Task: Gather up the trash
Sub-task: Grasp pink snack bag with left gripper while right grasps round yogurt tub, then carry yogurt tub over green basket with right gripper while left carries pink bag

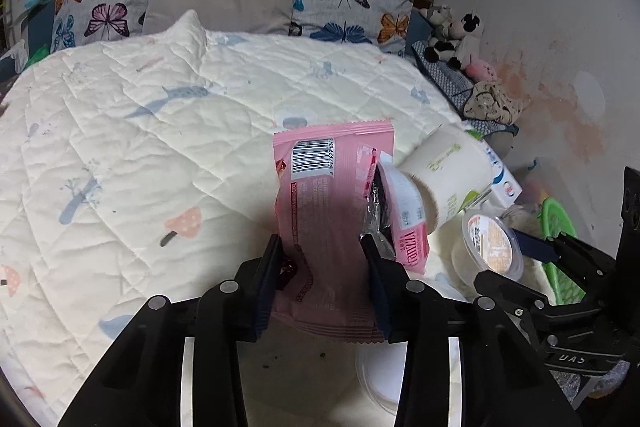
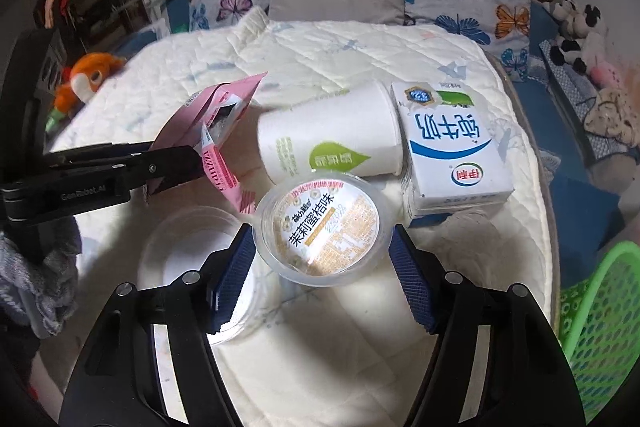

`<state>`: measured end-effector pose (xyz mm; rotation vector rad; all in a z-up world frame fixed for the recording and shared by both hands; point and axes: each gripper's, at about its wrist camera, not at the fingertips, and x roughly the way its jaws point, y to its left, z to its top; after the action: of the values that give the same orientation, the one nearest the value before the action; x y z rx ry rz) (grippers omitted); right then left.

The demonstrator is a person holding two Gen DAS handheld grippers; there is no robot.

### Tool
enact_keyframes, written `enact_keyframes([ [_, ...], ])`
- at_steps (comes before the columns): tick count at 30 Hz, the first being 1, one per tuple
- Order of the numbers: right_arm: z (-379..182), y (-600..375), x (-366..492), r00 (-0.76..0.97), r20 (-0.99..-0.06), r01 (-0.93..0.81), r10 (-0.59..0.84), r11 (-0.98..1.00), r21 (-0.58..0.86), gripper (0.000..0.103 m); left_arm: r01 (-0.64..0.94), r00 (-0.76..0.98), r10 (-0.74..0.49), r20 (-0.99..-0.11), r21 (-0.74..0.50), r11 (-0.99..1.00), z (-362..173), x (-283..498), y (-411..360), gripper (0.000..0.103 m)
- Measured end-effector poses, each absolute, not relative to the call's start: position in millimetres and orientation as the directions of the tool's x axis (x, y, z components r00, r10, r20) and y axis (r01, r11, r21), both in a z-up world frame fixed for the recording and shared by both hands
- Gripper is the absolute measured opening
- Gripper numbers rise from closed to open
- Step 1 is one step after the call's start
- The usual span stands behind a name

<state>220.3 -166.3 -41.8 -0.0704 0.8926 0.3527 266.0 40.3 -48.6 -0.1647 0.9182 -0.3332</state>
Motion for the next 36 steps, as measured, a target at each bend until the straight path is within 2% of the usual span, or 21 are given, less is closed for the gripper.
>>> enact_keyframes([
  [7,-12,-178,189,0.602,-0.723,-0.352,0.339,0.925,0.141,0.068,0.242,0.604,-0.372,-0.705,-0.283,0.928,-15,241,37,0.039],
  [15,10,-208,146,0.645,-0.683,-0.332,0.343,0.931,0.153,0.068,0.327,0.613,-0.416,-0.672,-0.264,0.908,14,209,0,0.039],
  [24,9,-287,106,0.694,-0.675,-0.192,0.250,0.968,0.161,0.068,0.451,0.569,-0.485,-0.664,-0.241,0.859,26,178,-79,0.039],
  [36,-11,-402,75,0.705,-0.704,0.042,0.091,0.985,0.169,0.068,0.584,0.457,-0.548,-0.700,-0.229,0.779,14,167,-193,0.039],
])
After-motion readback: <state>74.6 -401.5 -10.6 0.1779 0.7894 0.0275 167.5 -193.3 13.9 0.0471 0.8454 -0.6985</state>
